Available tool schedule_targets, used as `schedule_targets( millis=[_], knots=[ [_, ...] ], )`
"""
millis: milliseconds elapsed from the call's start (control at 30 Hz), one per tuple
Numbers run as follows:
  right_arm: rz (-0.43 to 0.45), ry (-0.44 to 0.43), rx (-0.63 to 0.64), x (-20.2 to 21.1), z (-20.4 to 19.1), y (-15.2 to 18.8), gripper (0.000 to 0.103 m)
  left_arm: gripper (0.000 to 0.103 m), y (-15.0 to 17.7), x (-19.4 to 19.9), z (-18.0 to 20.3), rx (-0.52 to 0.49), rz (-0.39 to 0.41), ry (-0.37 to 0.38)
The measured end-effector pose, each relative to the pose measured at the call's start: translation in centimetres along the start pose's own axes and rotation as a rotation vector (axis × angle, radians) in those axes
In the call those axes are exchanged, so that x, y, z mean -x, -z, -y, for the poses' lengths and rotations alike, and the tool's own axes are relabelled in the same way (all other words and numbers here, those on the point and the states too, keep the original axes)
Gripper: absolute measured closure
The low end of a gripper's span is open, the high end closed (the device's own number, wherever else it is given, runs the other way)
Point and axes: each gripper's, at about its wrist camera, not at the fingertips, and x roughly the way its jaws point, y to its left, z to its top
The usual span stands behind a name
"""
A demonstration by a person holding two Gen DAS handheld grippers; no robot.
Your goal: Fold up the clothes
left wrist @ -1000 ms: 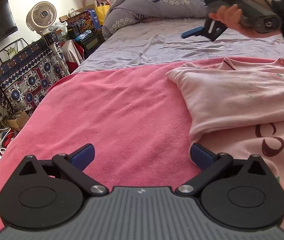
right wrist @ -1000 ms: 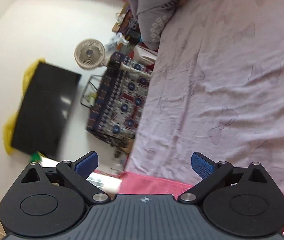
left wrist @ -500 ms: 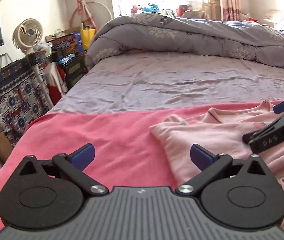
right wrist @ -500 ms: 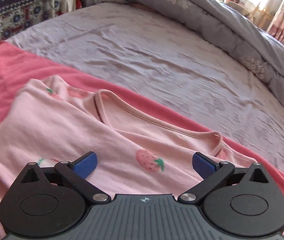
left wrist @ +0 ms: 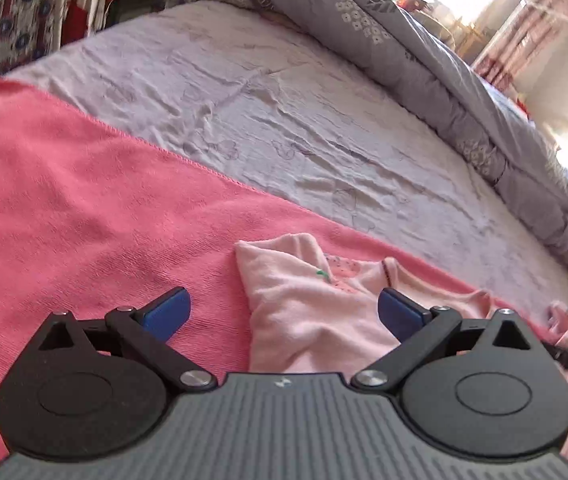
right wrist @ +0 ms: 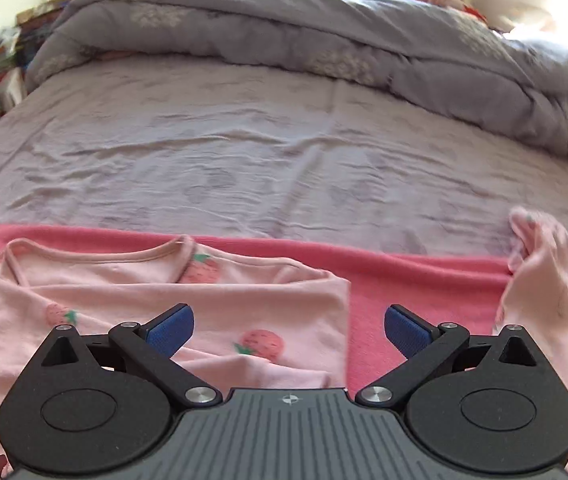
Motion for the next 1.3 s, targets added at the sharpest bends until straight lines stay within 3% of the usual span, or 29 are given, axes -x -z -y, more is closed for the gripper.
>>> schedule_targets(
  millis=[100,167,200,300,333,400,433,467,500,567,600,667,700,767,800,833,900,967,1000,1067,1200,1267,1300],
  knots=[
    [-0.006,-0.004,-0.088,-0.8,3.3,-0.4,0.000,0.002,-0.3,-1.7,-1.0,0.109,0.027,0.011],
    [-0.018,-0.022,-0.122,-1.8,4.6,-0.5,0.002,0.016,-0.5,-2.1,-0.3,0.083,0.062,-0.020],
    [-0.023,-0.029,-0.129,-2.3,5.0,-0.5,0.002,0.035,-0.5,-2.4,0.2,0.056,0.071,-0.049],
    [-0.032,-0.049,-0.130,-3.6,5.2,-0.4,0.002,0.051,-0.2,-2.9,1.8,-0.058,0.077,-0.138],
    [-0.038,-0.066,-0.136,-3.9,5.2,-0.5,0.003,0.058,0.0,-3.0,2.1,-0.078,0.075,-0.144],
    [-0.038,-0.112,-0.149,-4.2,5.1,-0.6,0.004,0.060,0.3,-2.8,2.3,-0.089,0.070,-0.131],
    [-0.033,-0.128,-0.151,-4.2,4.9,-0.6,0.004,0.058,0.4,-2.6,2.3,-0.082,0.067,-0.116],
    [-0.028,-0.144,-0.152,-4.2,4.7,-0.7,0.004,0.051,0.4,-2.7,2.2,-0.067,0.061,-0.096],
    [-0.029,-0.156,-0.150,-4.4,4.5,-0.7,0.004,0.025,0.5,-2.8,2.1,-0.057,0.053,-0.061],
    [-0.051,-0.164,-0.134,-5.2,4.0,-0.5,0.004,0.003,0.7,-3.3,2.3,-0.056,0.037,0.005],
    [-0.063,-0.166,-0.127,-5.5,3.7,-0.4,0.004,0.007,0.8,-3.5,3.0,-0.079,0.028,-0.023],
    [-0.081,-0.165,-0.114,-6.1,3.2,-0.1,0.003,0.028,1.1,-4.1,4.7,-0.175,0.029,-0.147],
    [-0.077,-0.160,-0.106,-6.2,3.0,0.1,0.003,0.047,1.2,-4.1,5.1,-0.200,0.038,-0.184],
    [-0.067,-0.159,-0.095,-6.2,2.7,0.2,0.003,0.062,1.3,-3.9,5.1,-0.203,0.052,-0.199],
    [-0.065,-0.166,-0.103,-6.2,2.9,0.2,0.003,0.084,1.3,-3.7,4.9,-0.188,0.054,-0.189],
    [-0.064,-0.173,-0.112,-6.2,3.0,0.2,0.003,0.087,1.1,-3.4,4.5,-0.157,0.051,-0.164],
    [-0.061,-0.182,-0.123,-6.3,3.2,0.0,0.012,0.090,1.1,-3.2,4.8,-0.176,0.063,-0.161],
    [-0.058,-0.166,-0.101,-6.1,3.0,-0.4,0.054,0.091,1.6,-3.2,5.9,-0.251,0.088,-0.197],
    [-0.058,-0.161,-0.092,-6.0,2.9,-0.6,0.057,0.092,1.7,-3.2,6.4,-0.280,0.104,-0.210],
    [-0.061,-0.167,-0.087,-5.8,2.7,-1.1,0.078,0.092,1.7,-3.1,7.3,-0.318,0.143,-0.225],
    [-0.040,-0.141,-0.069,-5.3,2.2,-2.1,0.086,0.091,1.0,-3.5,8.9,-0.380,0.213,-0.245],
    [0.002,-0.097,-0.077,-5.1,2.3,-2.8,0.095,0.091,0.4,-3.8,9.2,-0.388,0.232,-0.249],
    [0.026,-0.070,-0.084,-5.2,2.5,-3.2,0.095,0.091,0.2,-4.1,9.1,-0.385,0.226,-0.249]
  ],
)
